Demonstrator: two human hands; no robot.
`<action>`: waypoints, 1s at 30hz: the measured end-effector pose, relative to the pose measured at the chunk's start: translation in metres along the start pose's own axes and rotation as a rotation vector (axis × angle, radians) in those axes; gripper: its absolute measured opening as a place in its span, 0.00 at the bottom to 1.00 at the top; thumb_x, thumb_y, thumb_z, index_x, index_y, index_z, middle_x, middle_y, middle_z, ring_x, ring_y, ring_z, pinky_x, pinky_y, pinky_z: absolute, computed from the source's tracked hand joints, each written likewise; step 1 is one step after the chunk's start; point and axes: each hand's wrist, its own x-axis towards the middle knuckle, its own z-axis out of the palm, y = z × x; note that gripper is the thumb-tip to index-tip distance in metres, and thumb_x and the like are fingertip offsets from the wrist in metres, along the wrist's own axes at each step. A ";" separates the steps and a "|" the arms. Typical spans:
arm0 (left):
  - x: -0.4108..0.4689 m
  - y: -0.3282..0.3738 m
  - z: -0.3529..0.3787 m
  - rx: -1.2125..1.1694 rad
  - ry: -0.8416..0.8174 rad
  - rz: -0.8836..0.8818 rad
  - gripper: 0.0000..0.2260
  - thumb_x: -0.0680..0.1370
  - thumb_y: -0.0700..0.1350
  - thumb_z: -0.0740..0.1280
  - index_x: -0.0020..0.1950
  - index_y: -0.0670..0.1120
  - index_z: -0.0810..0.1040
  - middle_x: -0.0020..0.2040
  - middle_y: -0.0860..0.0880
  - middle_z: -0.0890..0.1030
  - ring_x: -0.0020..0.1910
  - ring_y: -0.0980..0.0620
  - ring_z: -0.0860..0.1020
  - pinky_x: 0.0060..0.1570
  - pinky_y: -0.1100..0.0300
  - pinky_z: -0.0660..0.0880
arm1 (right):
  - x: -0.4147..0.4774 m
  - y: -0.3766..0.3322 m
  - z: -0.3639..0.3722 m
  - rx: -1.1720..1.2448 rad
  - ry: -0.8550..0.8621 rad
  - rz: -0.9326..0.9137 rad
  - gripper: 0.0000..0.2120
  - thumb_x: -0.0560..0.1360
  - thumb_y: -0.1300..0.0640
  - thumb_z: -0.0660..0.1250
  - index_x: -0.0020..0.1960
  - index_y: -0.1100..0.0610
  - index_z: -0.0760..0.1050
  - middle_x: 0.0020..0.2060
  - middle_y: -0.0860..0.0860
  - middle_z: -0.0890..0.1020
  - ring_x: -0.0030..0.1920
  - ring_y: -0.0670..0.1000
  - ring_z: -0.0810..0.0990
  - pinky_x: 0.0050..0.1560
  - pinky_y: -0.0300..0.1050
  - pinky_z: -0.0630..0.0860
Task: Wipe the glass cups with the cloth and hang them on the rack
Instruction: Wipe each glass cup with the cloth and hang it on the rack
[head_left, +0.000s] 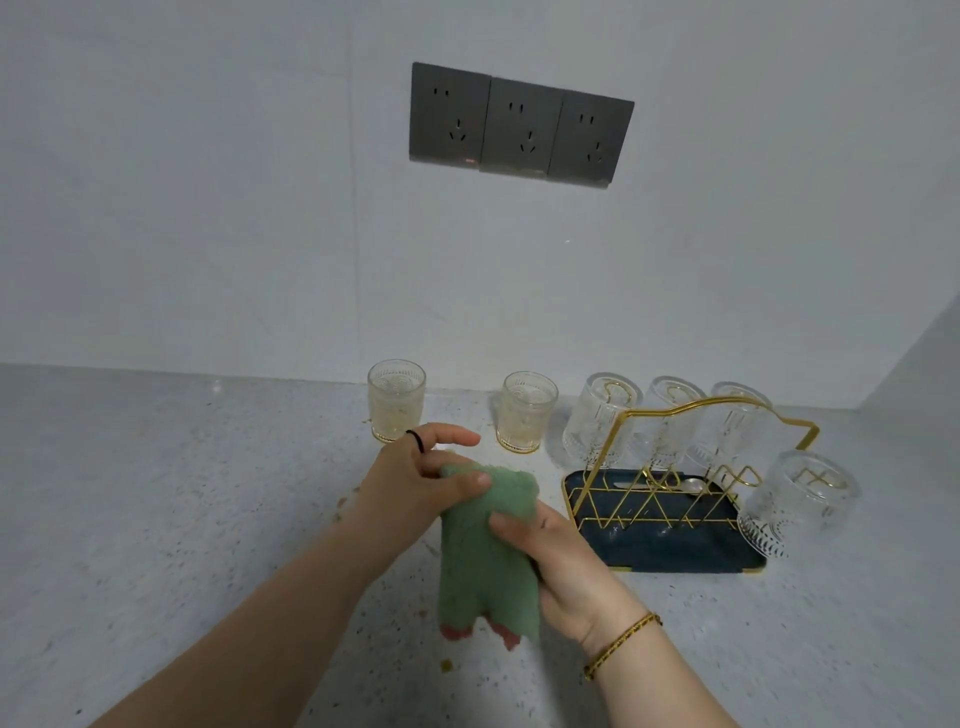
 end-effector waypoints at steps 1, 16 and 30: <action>0.006 -0.002 0.002 0.003 -0.004 -0.022 0.09 0.72 0.37 0.70 0.44 0.52 0.76 0.27 0.56 0.81 0.30 0.62 0.78 0.33 0.70 0.76 | 0.000 0.000 -0.002 0.019 0.070 -0.022 0.32 0.51 0.57 0.82 0.52 0.63 0.77 0.42 0.59 0.84 0.42 0.55 0.83 0.40 0.47 0.80; 0.155 -0.084 0.046 0.210 -0.015 -0.255 0.29 0.73 0.40 0.70 0.72 0.43 0.62 0.69 0.45 0.68 0.65 0.47 0.69 0.60 0.55 0.68 | 0.043 -0.014 -0.061 -0.123 0.687 -0.271 0.09 0.74 0.68 0.61 0.43 0.58 0.77 0.32 0.49 0.83 0.33 0.46 0.82 0.34 0.40 0.80; 0.220 -0.126 0.095 0.137 0.027 -0.168 0.37 0.63 0.37 0.78 0.67 0.44 0.64 0.58 0.51 0.70 0.58 0.53 0.70 0.58 0.59 0.70 | 0.069 -0.006 -0.089 -0.254 0.874 -0.235 0.04 0.72 0.66 0.66 0.39 0.64 0.76 0.35 0.61 0.81 0.39 0.56 0.79 0.50 0.60 0.76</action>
